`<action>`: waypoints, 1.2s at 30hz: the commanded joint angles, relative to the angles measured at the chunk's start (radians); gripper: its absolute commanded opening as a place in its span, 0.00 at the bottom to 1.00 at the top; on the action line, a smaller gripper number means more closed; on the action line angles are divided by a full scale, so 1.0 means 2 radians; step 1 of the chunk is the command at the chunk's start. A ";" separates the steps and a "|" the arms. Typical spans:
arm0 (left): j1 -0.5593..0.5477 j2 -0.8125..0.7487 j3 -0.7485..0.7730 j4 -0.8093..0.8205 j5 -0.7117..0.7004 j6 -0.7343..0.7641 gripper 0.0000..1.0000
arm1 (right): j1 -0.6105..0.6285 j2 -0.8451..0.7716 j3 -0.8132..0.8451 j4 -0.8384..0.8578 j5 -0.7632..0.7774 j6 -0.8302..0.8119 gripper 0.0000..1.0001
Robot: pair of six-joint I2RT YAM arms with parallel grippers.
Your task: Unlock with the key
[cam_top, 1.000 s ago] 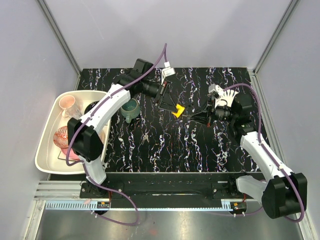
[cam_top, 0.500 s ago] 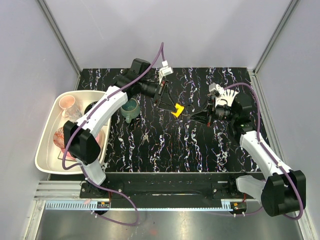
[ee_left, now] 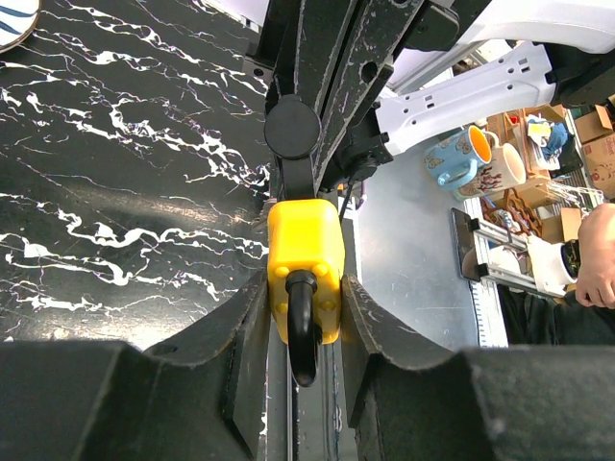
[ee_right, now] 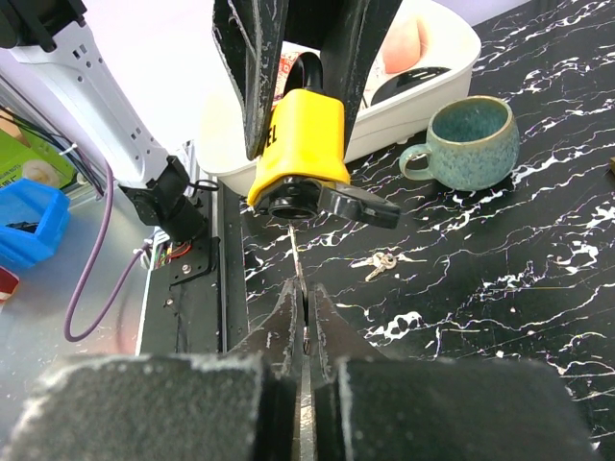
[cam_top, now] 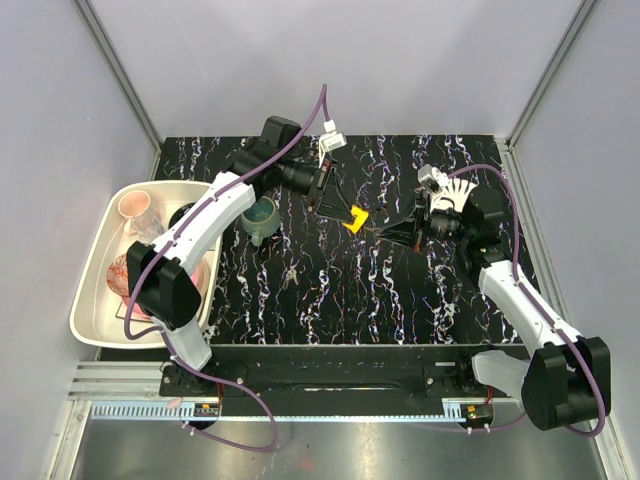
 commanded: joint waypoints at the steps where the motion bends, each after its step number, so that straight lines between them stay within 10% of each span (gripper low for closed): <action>1: 0.000 -0.013 0.008 0.028 0.008 -0.002 0.00 | -0.003 0.003 0.002 0.036 -0.012 0.017 0.00; 24: -0.019 -0.013 0.000 0.027 -0.012 0.009 0.00 | -0.003 0.027 0.000 0.095 -0.009 0.083 0.00; 36: -0.036 -0.048 -0.060 0.099 -0.045 -0.013 0.00 | -0.003 0.070 -0.012 0.314 -0.005 0.279 0.00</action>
